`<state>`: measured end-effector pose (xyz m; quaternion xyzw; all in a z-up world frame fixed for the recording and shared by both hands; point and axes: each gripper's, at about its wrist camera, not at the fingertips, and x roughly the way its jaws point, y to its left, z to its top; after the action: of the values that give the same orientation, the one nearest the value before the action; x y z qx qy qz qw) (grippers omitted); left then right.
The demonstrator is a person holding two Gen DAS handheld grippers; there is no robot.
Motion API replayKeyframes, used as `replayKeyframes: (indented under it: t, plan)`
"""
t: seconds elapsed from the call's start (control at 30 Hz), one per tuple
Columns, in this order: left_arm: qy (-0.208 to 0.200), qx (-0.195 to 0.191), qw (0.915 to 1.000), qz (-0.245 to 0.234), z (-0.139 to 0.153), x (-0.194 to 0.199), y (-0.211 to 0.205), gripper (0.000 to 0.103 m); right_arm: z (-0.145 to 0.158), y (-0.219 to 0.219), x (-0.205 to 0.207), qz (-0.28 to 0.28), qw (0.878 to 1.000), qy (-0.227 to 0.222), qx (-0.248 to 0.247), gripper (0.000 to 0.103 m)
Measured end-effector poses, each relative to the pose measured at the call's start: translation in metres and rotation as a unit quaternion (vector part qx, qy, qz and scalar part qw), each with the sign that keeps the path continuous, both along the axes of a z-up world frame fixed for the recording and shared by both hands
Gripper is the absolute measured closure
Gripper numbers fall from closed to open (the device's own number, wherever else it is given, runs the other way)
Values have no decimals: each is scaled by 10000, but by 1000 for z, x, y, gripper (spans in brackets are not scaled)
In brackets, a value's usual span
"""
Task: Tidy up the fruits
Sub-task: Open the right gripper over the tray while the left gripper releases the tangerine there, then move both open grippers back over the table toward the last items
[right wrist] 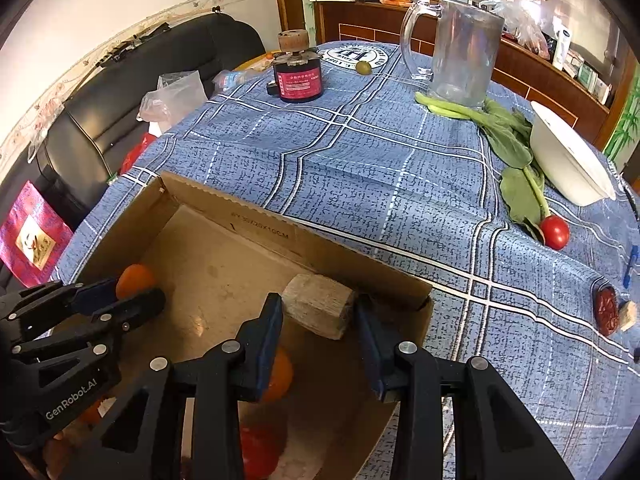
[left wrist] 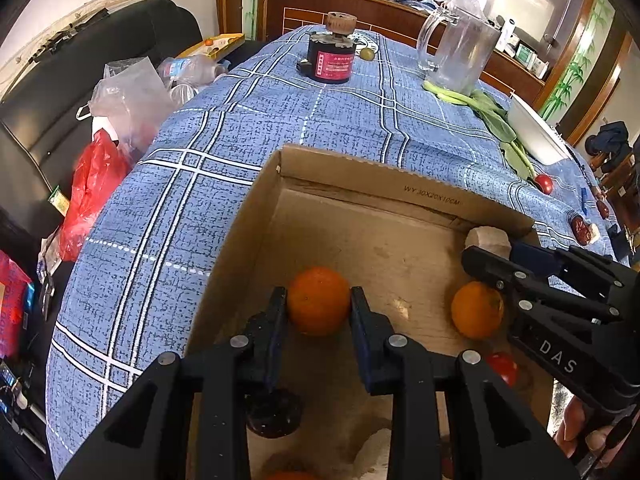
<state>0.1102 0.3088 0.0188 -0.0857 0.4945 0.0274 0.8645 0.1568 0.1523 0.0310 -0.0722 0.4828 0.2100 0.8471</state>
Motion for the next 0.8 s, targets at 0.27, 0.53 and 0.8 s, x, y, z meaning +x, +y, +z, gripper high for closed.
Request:
replayKeyframes:
  t: [0.27, 0.53, 0.8]
  plan:
    - [-184, 144, 9997, 70, 11, -15, -2, 56, 10, -7, -10, -63, 9999, -86, -67, 61]
    - [-633, 340, 9966, 413, 36, -48, -12, 26, 36, -31, -47, -137, 9993, -286, 195, 43]
    - [-921, 435, 9938, 454, 58, -64, -49, 19, 55, -85, -96, -344, 9977, -483, 336, 25]
